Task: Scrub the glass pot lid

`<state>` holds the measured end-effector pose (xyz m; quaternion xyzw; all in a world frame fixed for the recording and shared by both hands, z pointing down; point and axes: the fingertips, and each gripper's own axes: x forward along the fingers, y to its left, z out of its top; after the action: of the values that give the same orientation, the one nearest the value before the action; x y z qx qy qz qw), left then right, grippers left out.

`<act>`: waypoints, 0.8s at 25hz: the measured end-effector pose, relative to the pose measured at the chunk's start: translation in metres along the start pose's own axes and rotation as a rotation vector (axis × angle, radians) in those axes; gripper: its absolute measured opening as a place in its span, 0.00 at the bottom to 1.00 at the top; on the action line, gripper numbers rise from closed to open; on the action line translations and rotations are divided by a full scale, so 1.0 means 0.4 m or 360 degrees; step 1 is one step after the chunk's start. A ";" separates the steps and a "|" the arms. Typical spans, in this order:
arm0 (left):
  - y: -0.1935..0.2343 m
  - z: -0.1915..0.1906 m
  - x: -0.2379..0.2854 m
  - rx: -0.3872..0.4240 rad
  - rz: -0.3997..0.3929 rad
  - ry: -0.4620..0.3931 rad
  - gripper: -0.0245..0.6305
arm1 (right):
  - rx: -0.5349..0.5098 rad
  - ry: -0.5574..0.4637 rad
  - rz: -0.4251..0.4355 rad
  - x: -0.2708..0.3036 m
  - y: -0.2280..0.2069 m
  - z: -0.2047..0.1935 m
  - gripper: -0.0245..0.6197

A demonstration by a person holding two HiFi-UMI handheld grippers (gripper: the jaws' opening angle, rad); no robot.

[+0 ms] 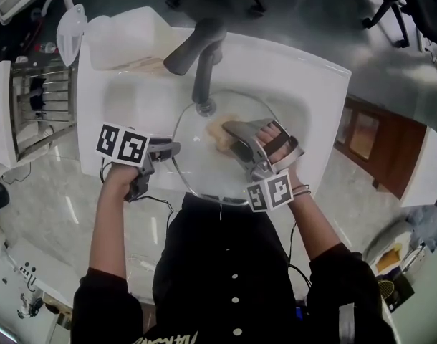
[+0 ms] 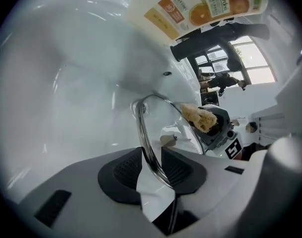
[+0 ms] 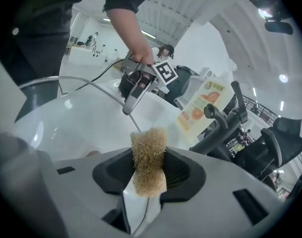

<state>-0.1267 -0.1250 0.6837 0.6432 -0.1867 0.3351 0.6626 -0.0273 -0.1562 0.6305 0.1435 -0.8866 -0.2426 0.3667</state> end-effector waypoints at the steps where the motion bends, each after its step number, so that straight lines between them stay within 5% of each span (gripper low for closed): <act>1: -0.004 0.001 0.006 -0.0034 -0.0033 0.0024 0.25 | -0.0034 0.0014 0.0007 0.009 0.003 -0.006 0.30; 9: -0.008 -0.001 0.022 -0.0098 -0.0127 0.0128 0.22 | -0.0440 0.0090 0.0098 0.107 0.045 -0.054 0.30; 20: -0.013 0.000 0.024 -0.0046 -0.0162 0.0127 0.23 | -0.0575 0.0139 0.0200 0.208 0.072 -0.092 0.29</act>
<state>-0.1164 -0.1228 0.6863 0.6283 -0.1321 0.3238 0.6950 -0.0604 -0.1802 0.7169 0.0302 -0.8192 -0.3679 0.4389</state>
